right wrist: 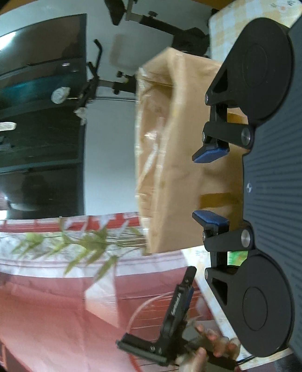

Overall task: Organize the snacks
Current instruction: 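Grasp the green chip bag with the left gripper while the right gripper grasps the blue-white packet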

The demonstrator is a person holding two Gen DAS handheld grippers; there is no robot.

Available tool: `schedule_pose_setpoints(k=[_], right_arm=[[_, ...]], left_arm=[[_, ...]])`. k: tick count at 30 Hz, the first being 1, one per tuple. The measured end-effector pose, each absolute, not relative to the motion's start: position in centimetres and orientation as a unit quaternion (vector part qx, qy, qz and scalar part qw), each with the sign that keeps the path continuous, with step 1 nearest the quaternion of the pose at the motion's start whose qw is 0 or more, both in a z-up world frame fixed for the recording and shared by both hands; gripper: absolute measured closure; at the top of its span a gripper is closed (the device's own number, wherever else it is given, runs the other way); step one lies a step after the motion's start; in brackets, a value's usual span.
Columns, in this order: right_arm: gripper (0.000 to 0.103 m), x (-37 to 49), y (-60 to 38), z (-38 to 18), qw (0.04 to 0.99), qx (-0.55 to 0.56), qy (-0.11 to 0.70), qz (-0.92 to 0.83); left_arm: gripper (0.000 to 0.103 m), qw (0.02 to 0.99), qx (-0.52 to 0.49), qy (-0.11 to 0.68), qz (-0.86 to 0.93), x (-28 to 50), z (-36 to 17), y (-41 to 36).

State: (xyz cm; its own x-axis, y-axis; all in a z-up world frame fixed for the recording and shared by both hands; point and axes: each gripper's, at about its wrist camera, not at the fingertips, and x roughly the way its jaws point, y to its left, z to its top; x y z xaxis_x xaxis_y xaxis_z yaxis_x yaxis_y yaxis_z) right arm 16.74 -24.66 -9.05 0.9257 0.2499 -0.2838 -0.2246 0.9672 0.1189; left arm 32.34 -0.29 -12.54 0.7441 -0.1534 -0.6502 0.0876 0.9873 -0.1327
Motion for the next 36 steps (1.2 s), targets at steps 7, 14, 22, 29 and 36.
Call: schedule_pose_setpoints(k=[7, 14, 22, 29, 36], right_arm=[[0.054, 16.9, -25.0, -10.8, 0.976, 0.056, 0.179, 0.113], [0.054, 16.9, -25.3, -12.0, 0.973, 0.065, 0.194, 0.109], [0.054, 16.6, -25.2, -13.2, 0.968, 0.073, 0.211, 0.115], [0.054, 16.5, -24.8, -13.5, 0.965, 0.076, 0.219, 0.12], [0.054, 16.5, -24.9, -14.1, 0.963, 0.077, 0.23, 0.117]], left_arm=[[0.027, 0.92, -0.054, 0.387, 0.007, 32.7, -14.8, -2.0], [0.022, 0.924, -0.044, 0.38, 0.029, 29.4, -15.2, -2.8], [0.015, 0.915, -0.052, 0.399, -0.032, 27.0, -16.8, -2.2], [0.013, 0.911, -0.08, 0.4, -0.058, 27.9, -18.0, -2.1], [0.03, 0.917, -0.078, 0.382, -0.078, 28.2, -18.8, -2.4]])
